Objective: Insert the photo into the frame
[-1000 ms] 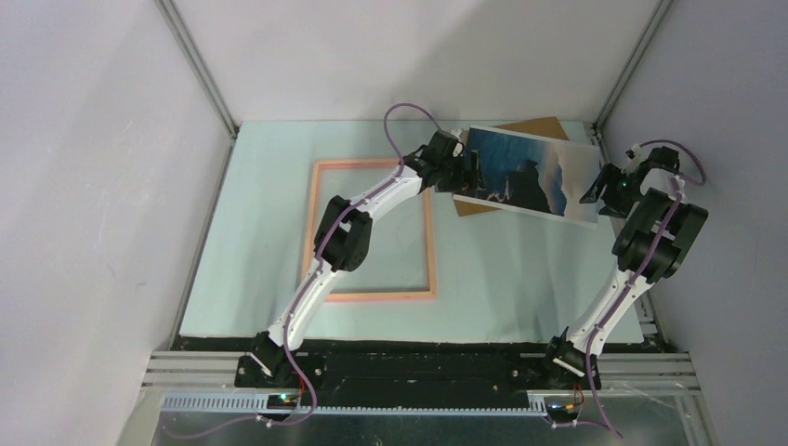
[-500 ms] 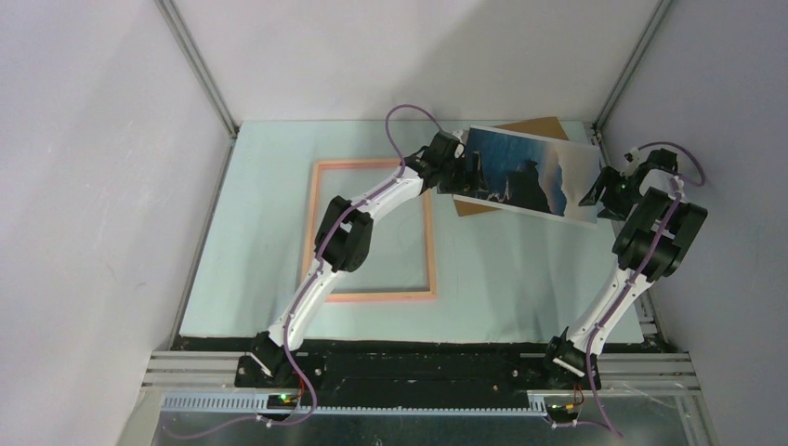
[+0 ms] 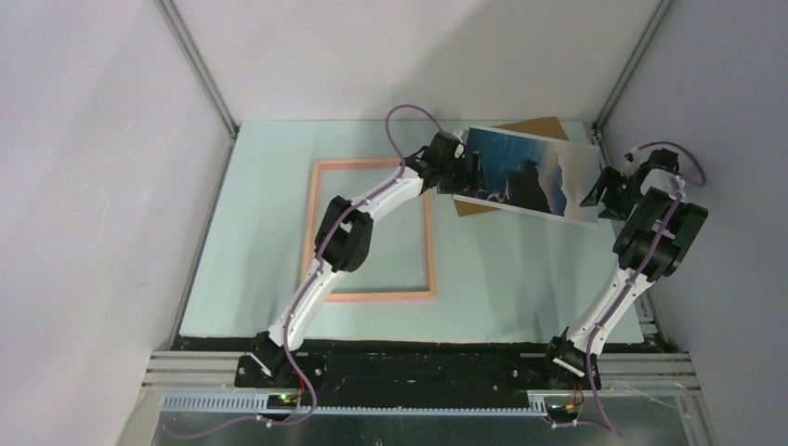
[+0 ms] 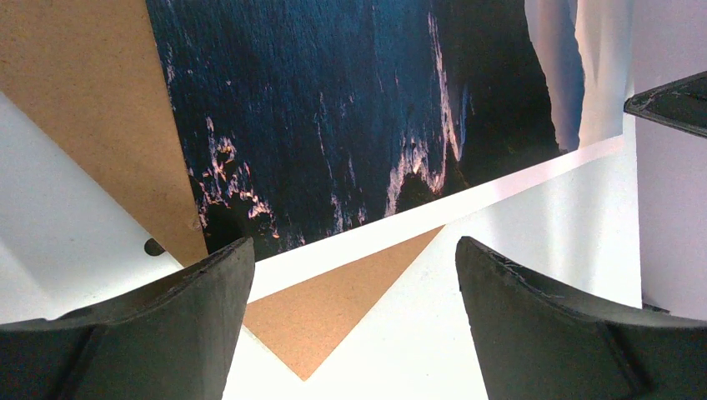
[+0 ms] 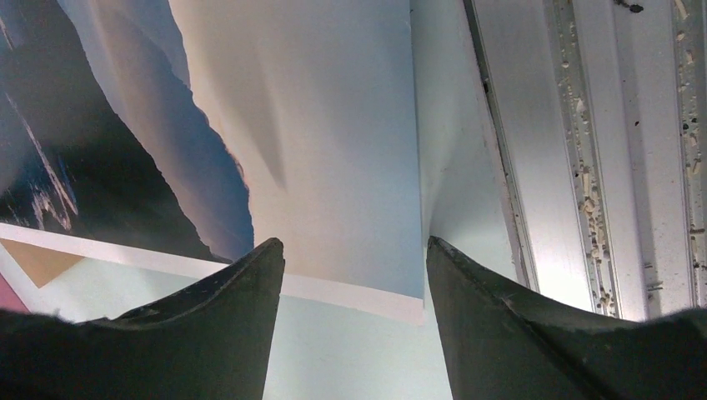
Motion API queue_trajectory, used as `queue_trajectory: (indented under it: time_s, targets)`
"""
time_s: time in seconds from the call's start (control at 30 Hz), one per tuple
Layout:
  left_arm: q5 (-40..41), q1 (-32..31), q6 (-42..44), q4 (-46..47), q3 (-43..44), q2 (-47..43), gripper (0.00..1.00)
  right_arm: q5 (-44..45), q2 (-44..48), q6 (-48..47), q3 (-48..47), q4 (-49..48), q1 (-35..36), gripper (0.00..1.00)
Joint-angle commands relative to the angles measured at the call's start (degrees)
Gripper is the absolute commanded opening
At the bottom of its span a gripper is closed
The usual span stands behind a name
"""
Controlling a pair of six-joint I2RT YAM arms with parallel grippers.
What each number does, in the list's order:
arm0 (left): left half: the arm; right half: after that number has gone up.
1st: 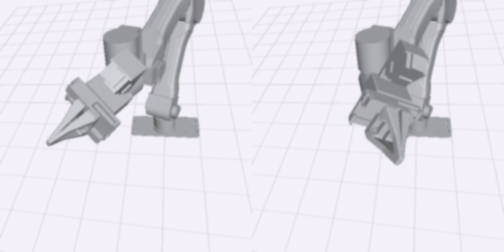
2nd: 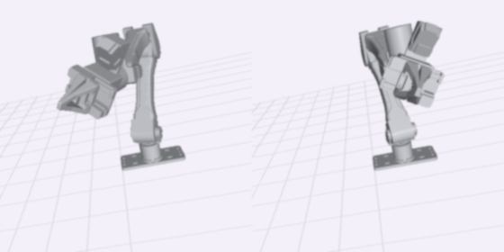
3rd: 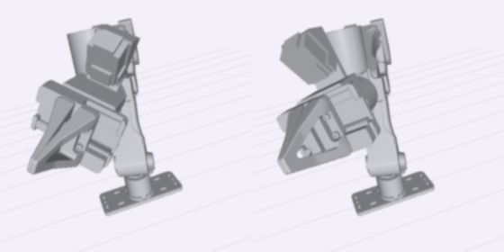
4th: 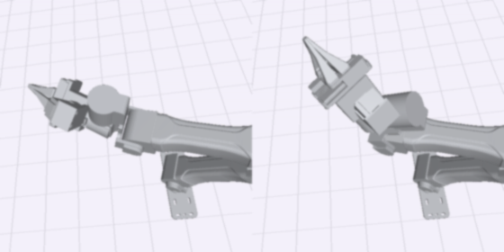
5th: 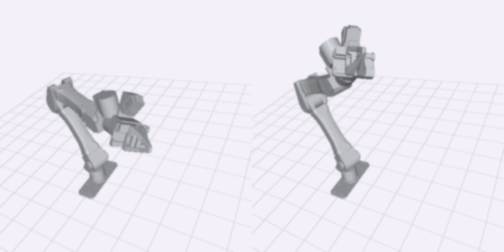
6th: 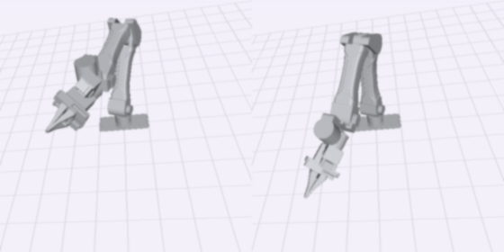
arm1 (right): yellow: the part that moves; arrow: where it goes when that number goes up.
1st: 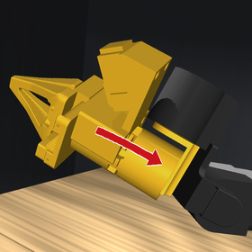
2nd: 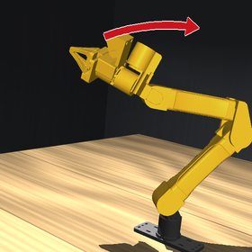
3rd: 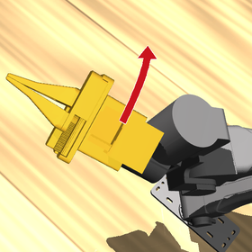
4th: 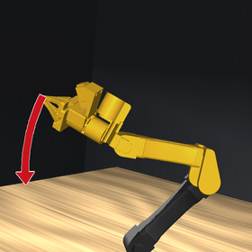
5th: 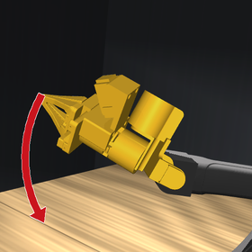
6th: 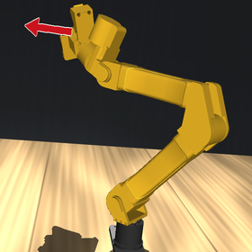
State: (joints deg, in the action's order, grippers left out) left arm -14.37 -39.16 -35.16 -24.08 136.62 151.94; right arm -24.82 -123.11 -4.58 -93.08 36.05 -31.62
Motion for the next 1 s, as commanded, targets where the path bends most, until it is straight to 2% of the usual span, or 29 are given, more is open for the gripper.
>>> queue_trajectory:
  time_s: [0.0,0.63,0.83,0.97]
  targets:
    - [-0.9,-0.8,-0.61,-3.17,-1.49,-1.1,0.96,-0.11,-2.49,-0.08,-3.73,2.93,-0.23,0.67]
    - [-1.99,-0.89,-0.81,-3.26,-2.27,-1.84,0.94,-9.52,-6.95,2.71,-8.16,8.59,0.55,0.66]
    - [-2.23,-0.86,-0.79,-3.24,-2.51,-1.74,0.94,-15.83,-6.73,5.65,-7.35,7.12,-0.52,0.66]
    - [-2.41,-0.92,-0.95,-3.21,-2.74,-1.74,0.94,-19.93,-5.29,8.61,-4.61,2.53,-1.84,0.66]
